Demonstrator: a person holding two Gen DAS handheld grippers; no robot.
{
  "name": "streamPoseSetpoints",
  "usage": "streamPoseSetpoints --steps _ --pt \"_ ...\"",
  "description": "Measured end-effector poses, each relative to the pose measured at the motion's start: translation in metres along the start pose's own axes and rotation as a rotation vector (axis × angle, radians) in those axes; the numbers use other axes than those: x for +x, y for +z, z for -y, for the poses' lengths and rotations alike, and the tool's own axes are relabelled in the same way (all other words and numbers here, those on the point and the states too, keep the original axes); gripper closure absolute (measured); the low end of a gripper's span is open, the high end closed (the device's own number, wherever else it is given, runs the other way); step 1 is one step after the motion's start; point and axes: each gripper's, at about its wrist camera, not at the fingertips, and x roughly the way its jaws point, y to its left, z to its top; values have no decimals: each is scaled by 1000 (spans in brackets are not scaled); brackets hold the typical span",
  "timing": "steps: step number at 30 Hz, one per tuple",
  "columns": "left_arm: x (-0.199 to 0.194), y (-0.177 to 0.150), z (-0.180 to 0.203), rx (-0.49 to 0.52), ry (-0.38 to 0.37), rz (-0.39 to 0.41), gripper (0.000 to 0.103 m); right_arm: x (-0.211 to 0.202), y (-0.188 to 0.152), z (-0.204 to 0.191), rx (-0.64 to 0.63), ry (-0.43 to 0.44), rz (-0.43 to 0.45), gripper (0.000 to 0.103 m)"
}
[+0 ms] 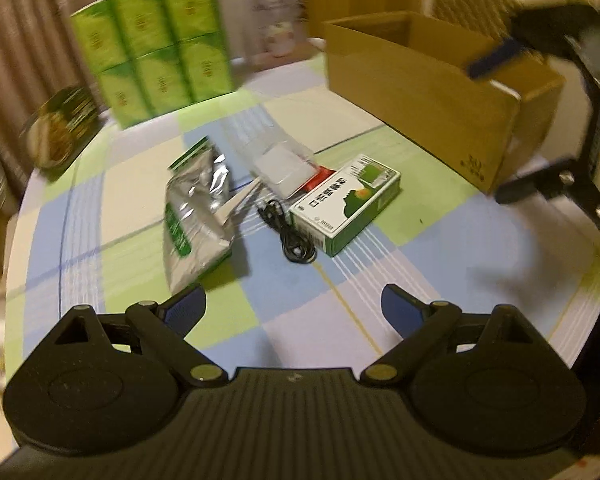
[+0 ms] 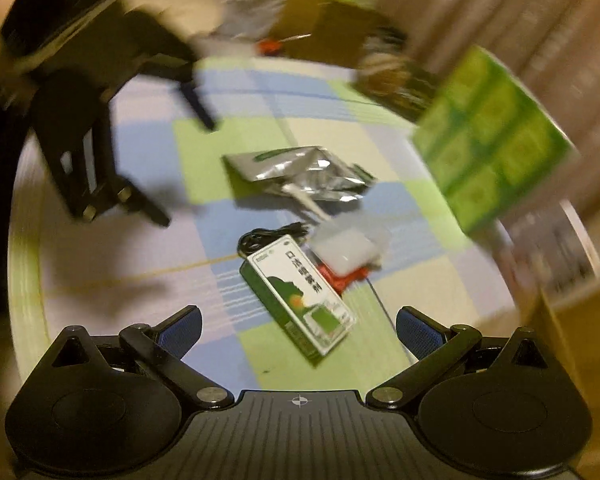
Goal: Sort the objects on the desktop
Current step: 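Lower both grippers toward the green throat spray box and foil bag, then grasp the green throat spray box with the right gripper while the left grasps the black cable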
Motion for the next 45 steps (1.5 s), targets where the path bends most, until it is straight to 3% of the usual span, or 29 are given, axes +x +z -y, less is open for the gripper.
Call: streamPoseSetpoints --steps 6,9,12,18,26,34,41,45 --pt "22 12 -11 179 -51 12 14 45 17 14 -175 132 -65 3" --pt "30 16 -17 247 -85 30 14 71 23 21 -228 169 -115 14" --pt "40 19 -22 280 -121 36 14 93 24 26 -271 212 -160 23" --pt "64 18 -24 328 -159 6 19 127 25 35 -315 263 -217 29" --pt "81 18 -25 303 -185 5 20 150 23 40 -334 290 -259 44" --pt "91 25 -23 299 -189 -2 23 143 15 43 -369 296 -306 48" --pt "110 38 -21 262 -162 -46 36 140 5 51 -356 278 -350 48" --pt "126 43 -26 176 -145 -89 44 136 -1 45 -359 279 -358 48"
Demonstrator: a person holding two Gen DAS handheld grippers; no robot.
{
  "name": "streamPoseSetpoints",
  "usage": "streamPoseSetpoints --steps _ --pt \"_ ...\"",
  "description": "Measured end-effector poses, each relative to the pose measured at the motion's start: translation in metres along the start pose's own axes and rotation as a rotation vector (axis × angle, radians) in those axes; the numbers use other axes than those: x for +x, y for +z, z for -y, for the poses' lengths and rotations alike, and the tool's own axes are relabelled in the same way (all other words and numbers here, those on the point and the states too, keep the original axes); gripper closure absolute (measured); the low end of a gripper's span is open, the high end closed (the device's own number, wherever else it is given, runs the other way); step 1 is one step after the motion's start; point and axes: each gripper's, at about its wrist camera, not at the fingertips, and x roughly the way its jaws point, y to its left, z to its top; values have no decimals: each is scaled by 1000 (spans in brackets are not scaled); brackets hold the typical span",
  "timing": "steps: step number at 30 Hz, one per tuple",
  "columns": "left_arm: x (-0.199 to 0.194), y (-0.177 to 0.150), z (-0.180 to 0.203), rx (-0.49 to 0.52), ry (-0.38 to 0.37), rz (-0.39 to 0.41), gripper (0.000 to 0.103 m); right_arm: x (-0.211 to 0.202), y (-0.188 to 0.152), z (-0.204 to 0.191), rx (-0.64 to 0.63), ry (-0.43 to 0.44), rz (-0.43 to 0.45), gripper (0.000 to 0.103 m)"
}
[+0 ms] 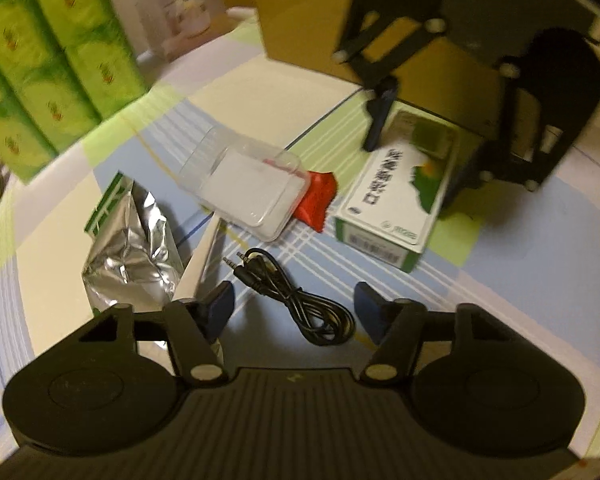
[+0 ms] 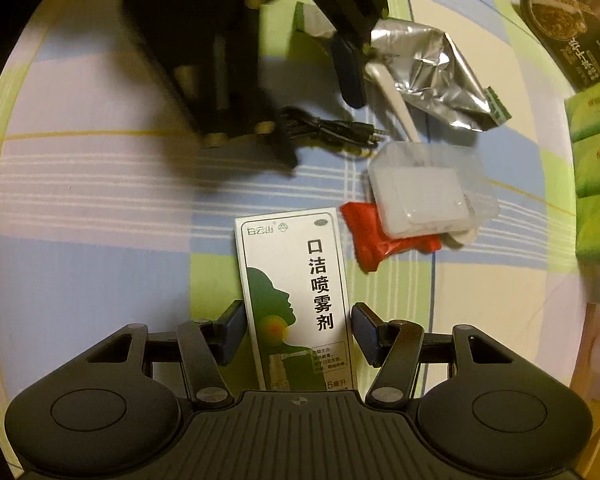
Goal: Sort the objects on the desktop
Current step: 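Grasp the green throat spray box with the right gripper while the left grasps the black cable, then lift and carry the spray box and cable over the cardboard box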
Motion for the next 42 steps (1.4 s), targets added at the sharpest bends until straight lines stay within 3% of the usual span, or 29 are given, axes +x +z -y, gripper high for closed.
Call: streamPoseSetpoints --steps 5,7,9,19,22,28,35,42 --pt "13 7 -10 -101 -4 -25 68 -2 0 -3 6 17 11 48" --pt "13 9 -11 -105 -12 -33 82 -4 2 -6 6 27 16 49" --pt "9 7 -7 -86 -8 -46 89 -6 3 -11 11 45 24 49" --pt "-33 -36 31 39 -97 -73 90 -20 13 -68 -33 88 -25 49" --pt "-44 -48 42 75 -114 -64 90 -22 17 -89 8 69 -53 49" --pt "-53 -64 56 130 -138 -53 89 -30 10 -111 169 56 16 48" --pt "-54 -70 59 65 -101 -39 82 -35 -12 -126 249 -3 115 43" --pt "-54 -73 50 -80 -72 -32 74 -35 -32 -130 361 17 196 39"
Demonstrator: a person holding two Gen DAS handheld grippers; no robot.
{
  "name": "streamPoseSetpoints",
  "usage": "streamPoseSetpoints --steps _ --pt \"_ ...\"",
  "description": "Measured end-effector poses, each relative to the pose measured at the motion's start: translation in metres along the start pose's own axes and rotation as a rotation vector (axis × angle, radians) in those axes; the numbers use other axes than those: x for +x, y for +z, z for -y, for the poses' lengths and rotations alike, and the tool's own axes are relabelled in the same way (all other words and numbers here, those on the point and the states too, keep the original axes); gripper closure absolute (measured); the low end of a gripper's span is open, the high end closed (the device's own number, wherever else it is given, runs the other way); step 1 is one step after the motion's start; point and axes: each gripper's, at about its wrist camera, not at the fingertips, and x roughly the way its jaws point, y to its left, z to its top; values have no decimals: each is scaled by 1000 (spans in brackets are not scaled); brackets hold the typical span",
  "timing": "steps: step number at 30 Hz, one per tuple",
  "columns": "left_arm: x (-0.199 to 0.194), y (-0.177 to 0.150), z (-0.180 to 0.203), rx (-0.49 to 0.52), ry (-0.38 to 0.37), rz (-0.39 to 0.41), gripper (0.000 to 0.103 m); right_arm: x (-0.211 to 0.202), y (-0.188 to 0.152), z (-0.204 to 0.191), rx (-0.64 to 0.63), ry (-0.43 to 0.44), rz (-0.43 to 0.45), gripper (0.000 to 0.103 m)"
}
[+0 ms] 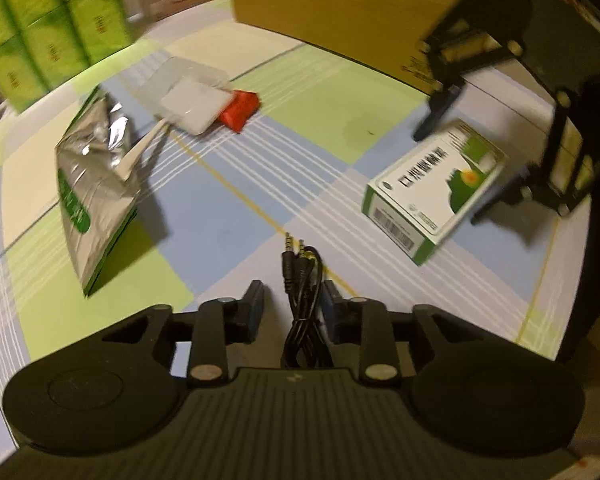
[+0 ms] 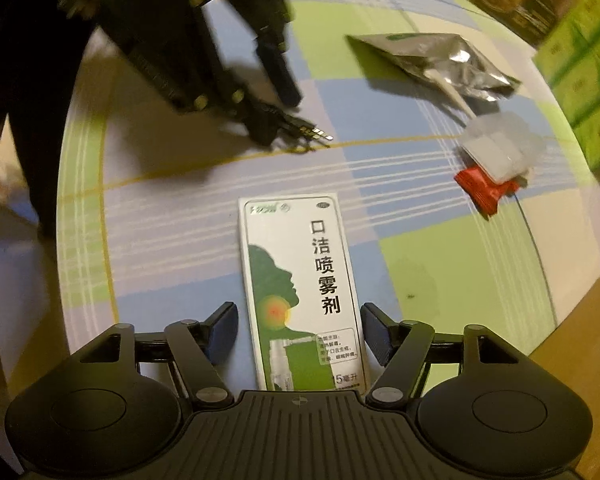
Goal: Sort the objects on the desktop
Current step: 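Lift and carry the spray box and cable over the cardboard box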
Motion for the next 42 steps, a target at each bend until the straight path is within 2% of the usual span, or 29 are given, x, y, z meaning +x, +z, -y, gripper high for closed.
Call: streamPoseSetpoints --steps 6,8,10,17,24,33,38,42 --pt "-1 0 -1 -89 -12 -5 75 6 0 15 160 4 53 40" --pt "-2 0 -1 -109 -16 -17 80 4 -4 16 226 3 78 46" --pt "-3 1 0 -118 -13 -25 92 0 -7 14 291 -9 107 50" --pt "-10 -2 7 -127 -13 -21 93 -28 -24 2 502 -60 212 50" --pt "-31 6 14 -187 -16 27 93 -64 -45 -6 770 -121 317 50" --pt "-61 46 40 -199 -22 116 93 -134 -71 -6 925 -281 441 50" --pt "-76 79 61 -201 -49 179 93 -175 -93 4 996 -393 510 50" --pt "-81 113 82 -174 -59 219 93 -195 -110 22 1011 -465 525 50"
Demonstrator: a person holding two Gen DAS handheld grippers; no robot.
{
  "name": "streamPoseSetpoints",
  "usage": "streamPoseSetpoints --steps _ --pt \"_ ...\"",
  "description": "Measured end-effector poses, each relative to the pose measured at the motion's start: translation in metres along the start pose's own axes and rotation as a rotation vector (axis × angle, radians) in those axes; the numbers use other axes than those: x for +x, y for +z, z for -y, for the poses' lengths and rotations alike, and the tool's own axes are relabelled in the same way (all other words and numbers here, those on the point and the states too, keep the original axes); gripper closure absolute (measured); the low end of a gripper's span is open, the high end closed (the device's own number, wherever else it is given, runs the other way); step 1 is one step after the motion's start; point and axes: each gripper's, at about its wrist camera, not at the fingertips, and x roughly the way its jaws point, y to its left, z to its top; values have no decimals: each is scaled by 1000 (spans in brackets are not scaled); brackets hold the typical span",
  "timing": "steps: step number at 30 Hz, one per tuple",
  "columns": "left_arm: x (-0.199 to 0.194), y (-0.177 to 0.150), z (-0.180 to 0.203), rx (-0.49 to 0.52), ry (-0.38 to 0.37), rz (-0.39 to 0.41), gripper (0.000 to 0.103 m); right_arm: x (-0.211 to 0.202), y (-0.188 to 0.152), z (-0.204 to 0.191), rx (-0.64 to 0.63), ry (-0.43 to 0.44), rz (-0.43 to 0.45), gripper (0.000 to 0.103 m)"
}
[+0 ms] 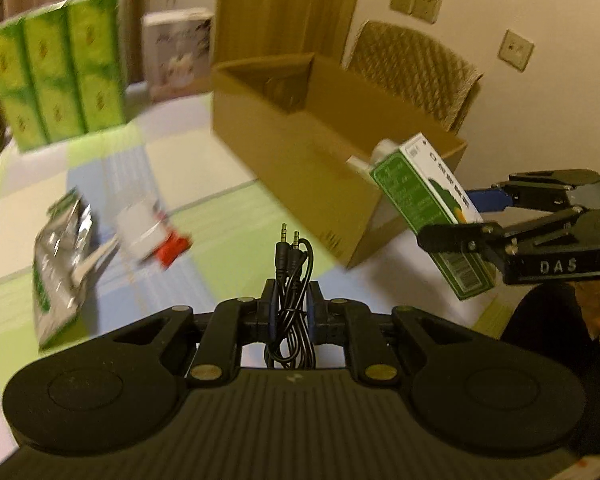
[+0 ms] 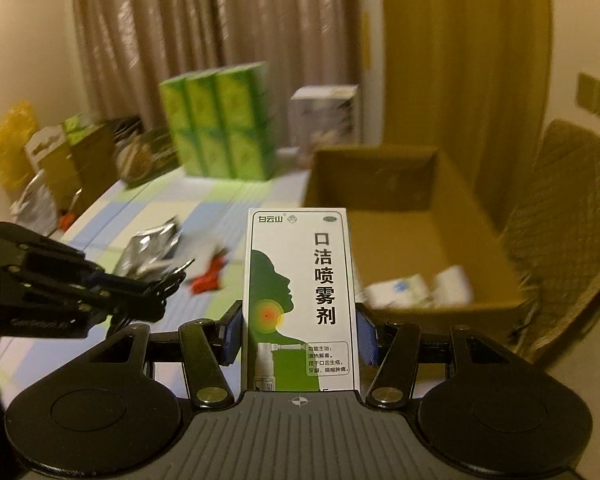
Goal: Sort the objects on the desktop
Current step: 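Lift and carry the spray box and cable over the cardboard box, then open both grippers to drop the spray box and cable into the box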
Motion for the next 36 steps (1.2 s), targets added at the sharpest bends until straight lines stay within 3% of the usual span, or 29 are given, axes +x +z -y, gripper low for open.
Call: streamPoseSetpoints --steps 7,16,26,29,31,36 --pt "21 55 40 15 -67 60 93 8 33 47 17 -57 57 50" --pt "72 110 49 -99 -96 90 93 55 49 95 88 -97 15 50" --pt "120 118 45 -125 -60 61 93 83 46 113 134 -93 -18 50" --pt "122 119 46 -116 -57 89 92 84 45 113 141 -93 -21 50" --pt "122 118 47 -100 -35 92 84 85 44 113 142 -93 -23 50" --pt "111 111 43 -76 0 104 84 89 43 108 145 -75 -28 50"
